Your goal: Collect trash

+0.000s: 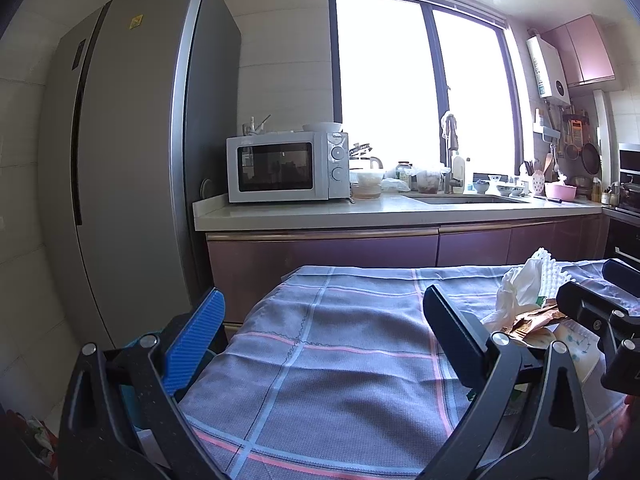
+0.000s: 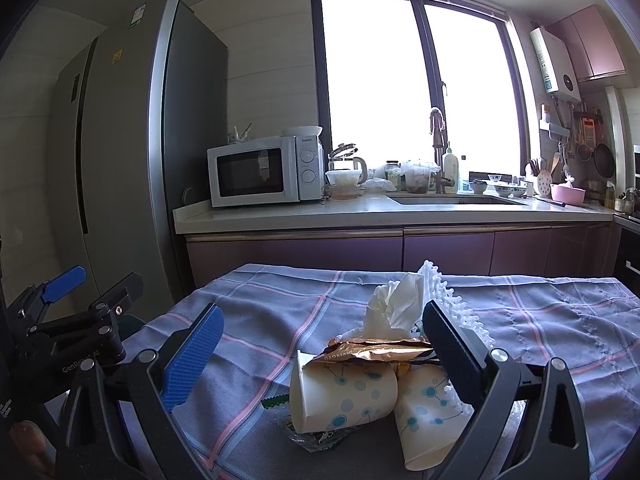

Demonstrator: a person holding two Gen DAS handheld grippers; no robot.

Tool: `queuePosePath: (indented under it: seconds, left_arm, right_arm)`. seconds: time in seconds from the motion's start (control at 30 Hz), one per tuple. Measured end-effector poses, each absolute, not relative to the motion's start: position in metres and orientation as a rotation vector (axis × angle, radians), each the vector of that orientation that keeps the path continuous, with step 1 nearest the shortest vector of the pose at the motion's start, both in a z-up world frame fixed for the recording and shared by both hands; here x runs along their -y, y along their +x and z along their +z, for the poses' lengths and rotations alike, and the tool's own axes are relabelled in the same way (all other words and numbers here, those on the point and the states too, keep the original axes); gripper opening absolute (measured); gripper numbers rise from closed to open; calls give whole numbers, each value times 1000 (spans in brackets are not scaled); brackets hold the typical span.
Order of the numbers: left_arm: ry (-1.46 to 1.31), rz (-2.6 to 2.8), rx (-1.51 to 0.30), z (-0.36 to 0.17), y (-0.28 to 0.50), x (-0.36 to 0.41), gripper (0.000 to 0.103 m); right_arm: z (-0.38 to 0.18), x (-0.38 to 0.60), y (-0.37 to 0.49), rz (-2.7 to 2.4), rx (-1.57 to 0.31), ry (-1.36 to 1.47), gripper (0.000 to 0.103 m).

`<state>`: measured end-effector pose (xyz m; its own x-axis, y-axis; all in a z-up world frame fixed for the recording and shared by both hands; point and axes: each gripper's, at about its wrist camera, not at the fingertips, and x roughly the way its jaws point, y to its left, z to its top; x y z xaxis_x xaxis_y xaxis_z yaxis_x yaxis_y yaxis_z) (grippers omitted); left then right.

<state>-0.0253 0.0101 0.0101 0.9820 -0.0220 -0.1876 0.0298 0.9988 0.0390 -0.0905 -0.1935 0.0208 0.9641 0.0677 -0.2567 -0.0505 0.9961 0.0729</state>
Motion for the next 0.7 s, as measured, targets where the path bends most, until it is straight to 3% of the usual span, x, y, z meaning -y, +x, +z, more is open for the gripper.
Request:
queuePosePath:
  seconds: [0.7]
  left_arm:
    - [37,-22,-183,11,-28,-11,98]
  right_arm:
    - [22,191,-88,69,-264,68,96]
